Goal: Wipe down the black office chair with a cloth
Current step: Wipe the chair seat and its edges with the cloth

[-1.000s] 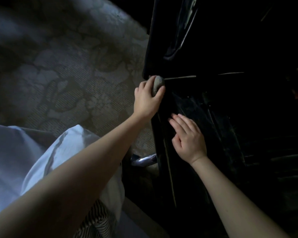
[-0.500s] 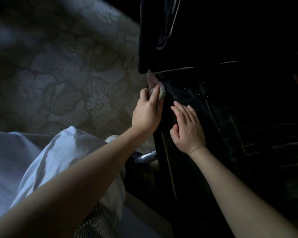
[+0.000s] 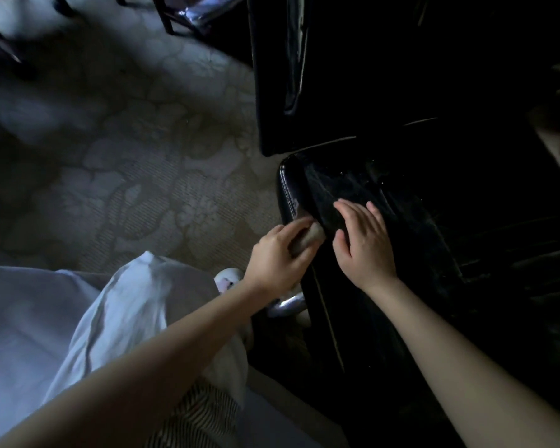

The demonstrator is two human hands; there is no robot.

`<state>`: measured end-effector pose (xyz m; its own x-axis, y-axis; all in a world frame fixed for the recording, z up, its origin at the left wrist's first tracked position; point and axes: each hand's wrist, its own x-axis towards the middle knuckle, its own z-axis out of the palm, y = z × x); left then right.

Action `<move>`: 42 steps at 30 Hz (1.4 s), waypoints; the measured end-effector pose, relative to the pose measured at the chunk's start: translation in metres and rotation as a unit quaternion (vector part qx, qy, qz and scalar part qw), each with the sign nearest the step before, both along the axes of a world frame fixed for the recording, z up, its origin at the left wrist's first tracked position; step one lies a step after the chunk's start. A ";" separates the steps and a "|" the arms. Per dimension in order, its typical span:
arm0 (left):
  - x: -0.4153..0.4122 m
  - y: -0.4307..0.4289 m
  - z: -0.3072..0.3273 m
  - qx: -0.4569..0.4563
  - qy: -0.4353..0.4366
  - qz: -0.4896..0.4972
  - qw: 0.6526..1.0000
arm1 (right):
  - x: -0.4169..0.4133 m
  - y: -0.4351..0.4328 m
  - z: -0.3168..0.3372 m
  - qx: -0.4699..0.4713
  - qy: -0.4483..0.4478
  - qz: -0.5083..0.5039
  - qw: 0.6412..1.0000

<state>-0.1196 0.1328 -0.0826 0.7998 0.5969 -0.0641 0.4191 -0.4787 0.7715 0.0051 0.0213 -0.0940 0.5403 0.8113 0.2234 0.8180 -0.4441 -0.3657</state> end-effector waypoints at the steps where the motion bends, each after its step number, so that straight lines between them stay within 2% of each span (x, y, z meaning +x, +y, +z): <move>1: 0.006 0.009 0.003 -0.020 -0.014 0.025 0.999 | -0.001 -0.005 0.002 -0.006 0.004 -0.006 1.000; 6: 0.062 0.058 0.008 0.026 -0.021 0.136 0.990 | -0.003 -0.032 0.003 -0.063 -0.024 -0.031 0.997; 8: 0.085 0.072 0.005 0.057 -0.002 0.134 0.989 | -0.004 -0.038 -0.002 -0.083 -0.016 -0.042 0.996; 11: 0.103 0.073 -0.014 0.145 0.071 0.110 0.981 | -0.005 -0.039 -0.014 -0.087 -0.004 -0.061 0.994; 14: 0.104 0.068 -0.026 0.220 0.037 0.110 0.969 | -0.005 -0.036 -0.019 -0.050 0.008 -0.069 0.996; 19: 0.104 0.063 -0.024 0.166 0.006 0.075 0.983 | -0.006 -0.034 -0.021 -0.017 0.013 -0.077 0.997; 24: 0.100 0.052 -0.026 0.188 -0.020 0.063 0.980 | -0.006 -0.033 -0.024 0.005 -0.001 -0.080 0.997; 27: 0.091 0.036 -0.031 0.226 -0.030 0.021 0.973 | -0.005 -0.032 -0.026 0.020 -0.006 -0.075 0.997; 33: 0.070 0.009 -0.031 0.253 -0.060 -0.044 0.965 | -0.003 -0.032 -0.023 0.057 0.040 -0.078 0.995; 39: 0.031 -0.024 -0.028 0.214 -0.112 -0.151 0.959 | -0.002 -0.033 -0.025 0.089 0.070 -0.083 0.990; 42: 0.032 -0.021 -0.017 0.157 -0.127 -0.137 0.970 | -0.002 -0.034 -0.024 0.111 0.078 -0.091 0.987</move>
